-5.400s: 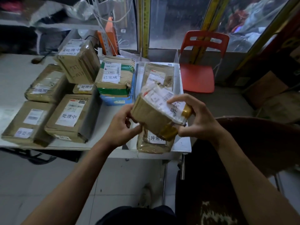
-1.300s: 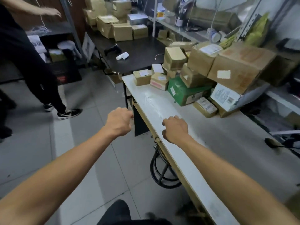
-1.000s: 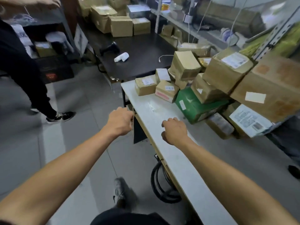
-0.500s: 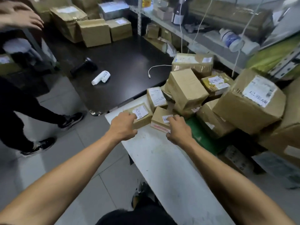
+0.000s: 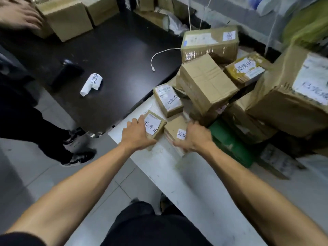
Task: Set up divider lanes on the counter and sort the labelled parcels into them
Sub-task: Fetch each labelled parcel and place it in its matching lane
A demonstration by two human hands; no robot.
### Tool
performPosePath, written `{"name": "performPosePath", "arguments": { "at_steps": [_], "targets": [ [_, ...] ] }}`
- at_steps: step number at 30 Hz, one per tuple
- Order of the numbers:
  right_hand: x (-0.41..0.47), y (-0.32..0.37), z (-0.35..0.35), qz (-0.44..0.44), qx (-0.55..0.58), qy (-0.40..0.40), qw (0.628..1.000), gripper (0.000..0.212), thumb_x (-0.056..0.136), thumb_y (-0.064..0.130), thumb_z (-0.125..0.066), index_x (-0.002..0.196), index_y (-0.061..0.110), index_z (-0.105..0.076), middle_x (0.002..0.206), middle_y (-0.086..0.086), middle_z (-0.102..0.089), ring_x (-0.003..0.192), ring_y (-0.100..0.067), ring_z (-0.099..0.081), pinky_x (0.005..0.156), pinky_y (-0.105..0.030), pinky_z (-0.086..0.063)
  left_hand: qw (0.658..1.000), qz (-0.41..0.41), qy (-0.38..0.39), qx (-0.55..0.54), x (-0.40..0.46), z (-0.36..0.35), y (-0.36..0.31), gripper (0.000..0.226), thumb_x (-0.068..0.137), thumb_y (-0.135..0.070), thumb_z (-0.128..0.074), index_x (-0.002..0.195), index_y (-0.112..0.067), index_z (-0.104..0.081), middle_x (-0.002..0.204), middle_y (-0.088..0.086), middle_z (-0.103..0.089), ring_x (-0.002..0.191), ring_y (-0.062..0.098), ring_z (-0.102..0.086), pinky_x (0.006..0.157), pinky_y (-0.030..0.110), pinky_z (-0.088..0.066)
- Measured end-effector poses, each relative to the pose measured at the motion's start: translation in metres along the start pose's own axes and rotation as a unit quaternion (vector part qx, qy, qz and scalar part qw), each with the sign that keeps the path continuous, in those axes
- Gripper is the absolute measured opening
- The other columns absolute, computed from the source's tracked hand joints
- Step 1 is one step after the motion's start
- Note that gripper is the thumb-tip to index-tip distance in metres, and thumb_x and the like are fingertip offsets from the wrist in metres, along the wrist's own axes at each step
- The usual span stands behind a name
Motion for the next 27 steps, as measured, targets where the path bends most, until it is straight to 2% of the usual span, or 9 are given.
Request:
{"name": "performPosePath", "arguments": {
  "at_steps": [3,5,7,10,13,16,19,23,27],
  "targets": [
    [-0.026,0.0,-0.025,-0.072,0.05,0.016,0.996,0.097,0.074,0.088,-0.054,0.129,0.009,-0.056,0.127,-0.014,-0.061,0.114,-0.034,-0.063,0.085,-0.038,-0.05,0.999,0.008,0.001,-0.031,-0.011,-0.007,0.002,0.111,0.066,-0.067,-0.078,0.149,-0.014,-0.027,0.135,0.011,-0.045,0.124,0.034,-0.045,0.094,0.049,-0.047],
    [-0.039,-0.001,-0.051,-0.112,0.153,0.027,0.982,0.087,0.077,0.085,-0.054,0.121,0.011,-0.064,0.125,-0.013,-0.067,0.11,-0.033,-0.065,0.084,-0.035,-0.053,0.999,0.002,0.014,-0.043,-0.021,-0.014,0.008,0.11,0.065,-0.067,-0.079,0.146,-0.013,-0.028,0.135,0.011,-0.045,0.124,0.035,-0.044,0.094,0.05,-0.047],
    [-0.056,0.003,-0.078,-0.161,0.297,0.043,0.94,0.083,0.077,0.078,-0.064,0.128,0.013,-0.06,0.131,-0.01,-0.063,0.114,-0.03,-0.063,0.093,-0.037,-0.053,0.998,-0.009,0.021,-0.05,-0.033,-0.02,0.017,0.111,0.064,-0.067,-0.08,0.145,-0.013,-0.028,0.137,0.011,-0.044,0.126,0.035,-0.044,0.095,0.051,-0.047],
    [-0.091,0.02,-0.119,-0.251,0.475,0.068,0.841,0.09,0.077,0.07,-0.068,0.146,0.018,-0.041,0.141,-0.007,-0.05,0.123,-0.03,-0.058,0.102,-0.048,-0.052,0.997,-0.034,0.029,-0.058,-0.055,-0.027,0.033,0.111,0.066,-0.064,-0.08,0.147,-0.01,-0.027,0.139,0.014,-0.042,0.128,0.037,-0.044,0.098,0.05,-0.046],
    [-0.121,0.043,-0.147,-0.286,0.576,0.055,0.764,0.084,0.074,0.069,-0.064,0.137,0.018,-0.043,0.123,-0.003,-0.066,0.104,-0.023,-0.068,0.081,-0.044,-0.062,0.994,-0.051,0.03,-0.089,-0.08,-0.033,0.052,0.108,0.065,-0.06,-0.08,0.146,-0.009,-0.029,0.138,0.014,-0.043,0.128,0.038,-0.043,0.099,0.048,-0.045],
    [-0.158,0.055,-0.159,-0.306,0.655,0.004,0.691,0.07,0.086,0.059,-0.067,0.135,0.02,-0.035,0.115,-0.004,-0.065,0.085,-0.019,-0.067,0.06,-0.036,-0.06,0.99,-0.07,0.029,-0.115,-0.104,-0.035,0.067,0.103,0.064,-0.06,-0.08,0.143,-0.012,-0.035,0.134,0.014,-0.046,0.126,0.038,-0.046,0.1,0.048,-0.047],
    [-0.199,0.059,-0.167,-0.311,0.681,-0.028,0.663,0.059,0.094,0.051,-0.065,0.136,0.027,-0.032,0.113,-0.008,-0.068,0.076,-0.019,-0.066,0.039,-0.023,-0.047,0.986,-0.106,0.027,-0.124,-0.125,-0.033,0.067,0.1,0.06,-0.06,-0.079,0.141,-0.016,-0.04,0.13,0.011,-0.049,0.124,0.036,-0.049,0.099,0.048,-0.049],
    [-0.245,0.043,-0.176,-0.311,0.711,-0.078,0.626,0.067,0.092,0.051,-0.067,0.144,0.038,-0.028,0.116,-0.007,-0.071,0.088,-0.025,-0.072,0.058,-0.036,-0.059,0.981,-0.147,0.043,-0.121,-0.161,-0.038,0.043,0.101,0.059,-0.062,-0.074,0.144,-0.021,-0.037,0.132,0.008,-0.046,0.127,0.033,-0.046,0.102,0.053,-0.046],
    [-0.293,0.006,-0.173,-0.3,0.725,-0.155,0.601,0.073,0.076,0.06,-0.076,0.138,0.036,-0.046,0.123,-0.005,-0.069,0.106,-0.026,-0.07,0.094,-0.047,-0.058,0.969,-0.21,0.041,-0.125,-0.202,-0.042,-0.003,0.098,0.064,-0.059,-0.073,0.146,-0.021,-0.035,0.133,0.008,-0.044,0.128,0.032,-0.042,0.106,0.053,-0.041]
  ]
}}
Point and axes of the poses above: each hand's wrist, its own x-axis towards the middle knuckle, its own z-axis out of the back of the hand, y = z × x, the point moved 7 cm from there along x, towards the middle knuckle
